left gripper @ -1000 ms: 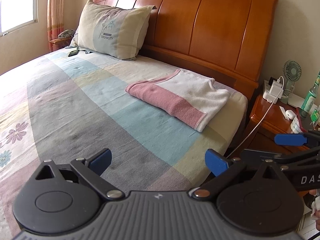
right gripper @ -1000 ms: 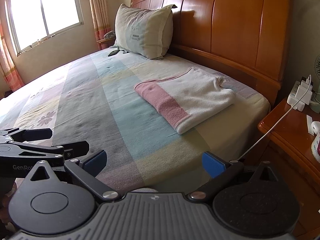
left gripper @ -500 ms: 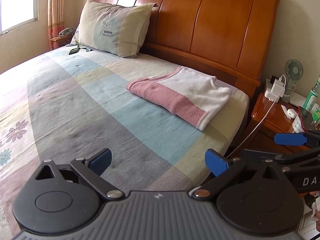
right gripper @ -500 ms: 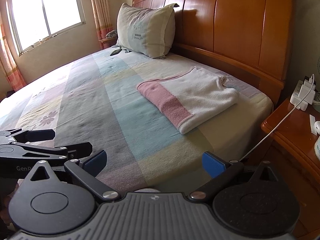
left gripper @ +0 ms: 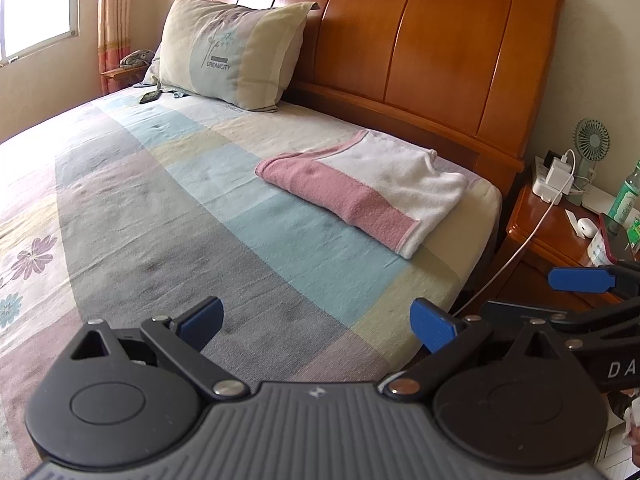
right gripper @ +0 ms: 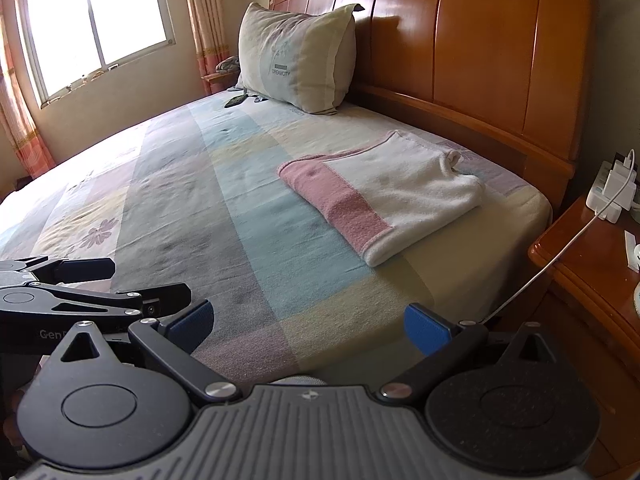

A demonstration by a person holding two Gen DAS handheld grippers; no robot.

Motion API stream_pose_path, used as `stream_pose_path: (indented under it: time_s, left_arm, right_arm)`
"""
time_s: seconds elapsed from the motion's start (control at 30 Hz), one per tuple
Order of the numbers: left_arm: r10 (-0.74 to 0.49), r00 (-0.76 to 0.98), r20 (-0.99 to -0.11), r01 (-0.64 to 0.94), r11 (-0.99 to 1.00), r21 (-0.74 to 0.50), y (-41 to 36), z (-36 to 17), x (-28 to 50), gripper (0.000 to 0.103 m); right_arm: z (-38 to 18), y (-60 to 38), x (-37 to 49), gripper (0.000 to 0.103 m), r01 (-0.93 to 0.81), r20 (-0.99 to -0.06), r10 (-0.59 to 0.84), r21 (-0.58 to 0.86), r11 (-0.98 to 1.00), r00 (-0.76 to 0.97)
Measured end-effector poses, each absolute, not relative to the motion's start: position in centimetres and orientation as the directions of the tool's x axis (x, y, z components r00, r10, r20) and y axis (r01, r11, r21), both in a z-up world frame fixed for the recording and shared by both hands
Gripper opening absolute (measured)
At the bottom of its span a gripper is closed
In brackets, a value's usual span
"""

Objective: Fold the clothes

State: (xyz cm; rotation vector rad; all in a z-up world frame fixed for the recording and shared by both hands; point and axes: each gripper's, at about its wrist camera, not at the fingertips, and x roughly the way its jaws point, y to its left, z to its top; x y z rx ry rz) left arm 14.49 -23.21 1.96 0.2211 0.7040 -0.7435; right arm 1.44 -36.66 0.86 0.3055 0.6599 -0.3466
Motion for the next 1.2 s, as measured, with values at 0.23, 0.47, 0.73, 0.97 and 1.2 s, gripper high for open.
stream_pose_path:
  time_s: [0.23, 0.47, 0.73, 0.97, 1.2]
  left_arm:
    - [-0.54, 0.523, -0.659, 0.682, 0.729, -0.056, -23.16, 1.92, 14.56, 0.1]
    - [-0.538, 0.525, -0.66, 0.679, 0.732, -0.056, -23.15, 1.91, 14.66, 0.1]
    - [-0.535, 0.527, -0.66, 0.678, 0.733, -0.053, -23.22, 1.89, 14.65, 0.1]
    - [-0.535, 0.529, -0.658, 0.679, 0.732, -0.049, -23.13, 1.92, 14.61, 0.1]
    - [-0.532, 0.541, -0.652, 0.683, 0.73, -0.029, -23.12, 2.09, 14.34, 0.1]
  right_arm:
    - [0.88, -36.51, 1.59, 0.103, 0.4, -0.64, -0.21, 0.166, 0.901, 0.739]
    - [0.93, -36.45, 1.75, 0.103, 0.393, -0.639, -0.206, 0.164, 0.905, 0.741]
    - [0.88, -36.48, 1.9, 0.103, 0.39, -0.638, -0.202, 0.166, 0.906, 0.743]
    - [0.91, -36.46, 1.89, 0.103, 0.389, -0.637, -0.203, 0.165, 0.906, 0.744]
    - [0.93, -36.46, 1.84, 0.103, 0.387, -0.638, -0.201, 0.165, 0.907, 0.744]
